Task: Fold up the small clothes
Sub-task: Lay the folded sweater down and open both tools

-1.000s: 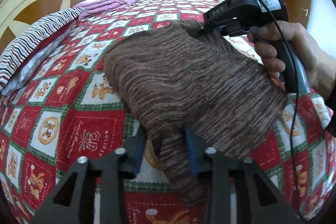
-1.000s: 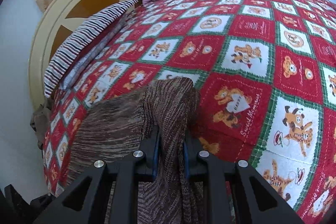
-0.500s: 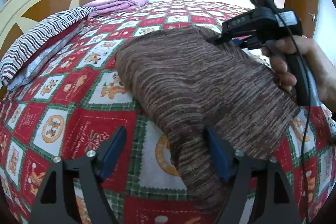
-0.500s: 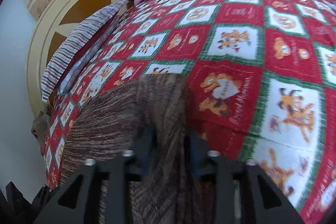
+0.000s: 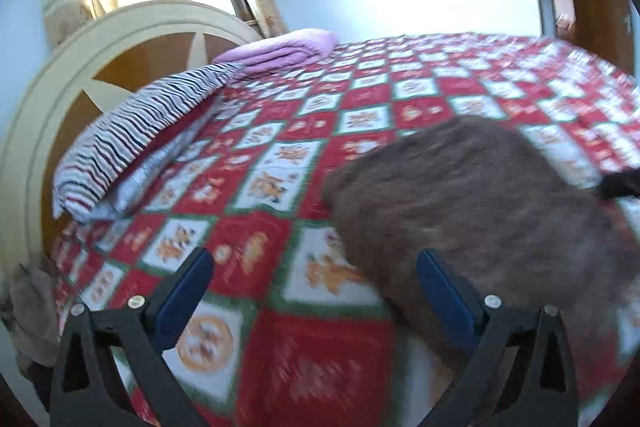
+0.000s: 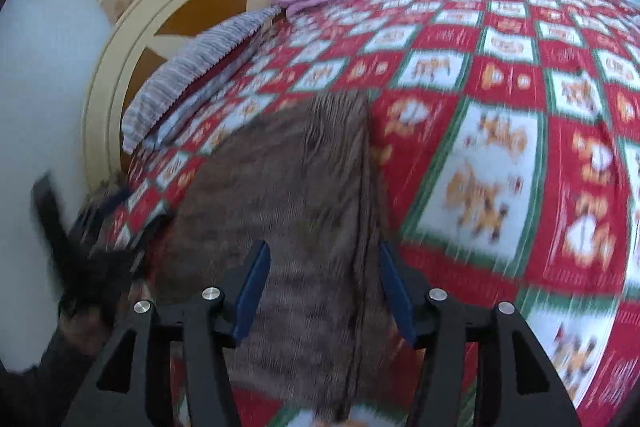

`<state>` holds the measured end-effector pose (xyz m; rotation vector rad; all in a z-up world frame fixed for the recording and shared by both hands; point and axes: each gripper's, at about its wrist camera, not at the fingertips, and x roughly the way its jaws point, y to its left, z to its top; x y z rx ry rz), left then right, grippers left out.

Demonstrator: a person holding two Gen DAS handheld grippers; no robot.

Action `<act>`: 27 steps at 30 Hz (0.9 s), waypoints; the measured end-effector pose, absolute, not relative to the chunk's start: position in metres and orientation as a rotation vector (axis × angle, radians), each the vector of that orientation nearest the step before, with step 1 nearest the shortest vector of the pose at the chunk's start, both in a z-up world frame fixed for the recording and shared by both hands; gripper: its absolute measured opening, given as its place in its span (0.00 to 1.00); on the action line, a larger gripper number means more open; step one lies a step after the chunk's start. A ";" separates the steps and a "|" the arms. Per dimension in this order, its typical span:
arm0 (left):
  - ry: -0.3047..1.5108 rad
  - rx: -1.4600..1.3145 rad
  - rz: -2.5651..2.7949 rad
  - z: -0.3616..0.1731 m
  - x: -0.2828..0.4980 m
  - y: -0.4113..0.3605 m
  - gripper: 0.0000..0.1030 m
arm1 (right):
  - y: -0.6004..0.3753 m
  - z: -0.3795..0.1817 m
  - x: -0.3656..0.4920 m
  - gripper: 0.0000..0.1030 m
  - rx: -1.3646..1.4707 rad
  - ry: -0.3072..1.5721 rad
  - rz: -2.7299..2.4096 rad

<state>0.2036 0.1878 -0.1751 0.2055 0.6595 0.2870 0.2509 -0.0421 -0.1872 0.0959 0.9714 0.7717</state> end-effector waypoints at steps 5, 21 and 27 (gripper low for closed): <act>0.694 0.226 0.307 -0.189 0.219 0.182 1.00 | -0.045 -0.204 0.237 0.14 -0.015 0.995 0.661; 0.661 0.247 0.416 -0.199 0.211 0.162 1.00 | -0.063 -0.213 0.240 0.08 -0.030 0.945 0.556; 0.711 0.168 0.362 -0.181 0.188 0.172 1.00 | -0.088 -0.178 0.207 0.58 0.123 0.857 0.514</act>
